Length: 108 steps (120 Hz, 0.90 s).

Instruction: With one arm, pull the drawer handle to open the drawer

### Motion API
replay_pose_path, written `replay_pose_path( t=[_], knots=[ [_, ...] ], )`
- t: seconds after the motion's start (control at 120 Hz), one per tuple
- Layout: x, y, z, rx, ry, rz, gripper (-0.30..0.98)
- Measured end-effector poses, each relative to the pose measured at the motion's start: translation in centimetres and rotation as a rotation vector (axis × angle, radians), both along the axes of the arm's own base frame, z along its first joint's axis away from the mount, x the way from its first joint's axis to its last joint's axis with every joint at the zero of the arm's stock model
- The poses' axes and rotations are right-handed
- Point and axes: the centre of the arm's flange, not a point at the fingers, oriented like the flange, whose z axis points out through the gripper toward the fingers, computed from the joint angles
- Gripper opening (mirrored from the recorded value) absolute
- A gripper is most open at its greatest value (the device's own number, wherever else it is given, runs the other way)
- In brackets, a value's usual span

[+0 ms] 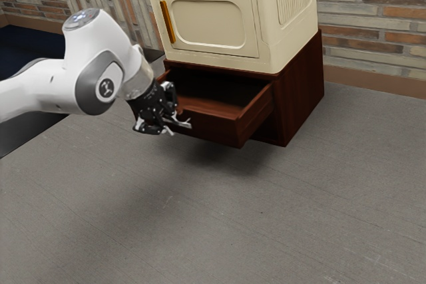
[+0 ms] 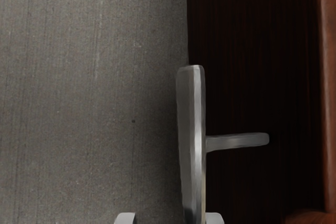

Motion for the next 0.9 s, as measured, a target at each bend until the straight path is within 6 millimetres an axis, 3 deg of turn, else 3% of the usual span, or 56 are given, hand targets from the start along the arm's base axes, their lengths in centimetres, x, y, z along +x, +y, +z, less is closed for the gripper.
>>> replay_pose_path(
  t=[0.617,0.9],
  knots=[
    [-2.1,-0.1,-0.3,-0.01,0.013,0.01,0.08],
    [-2.6,0.1,0.6,-0.004,-0.001,0.013,0.08]
  ],
)
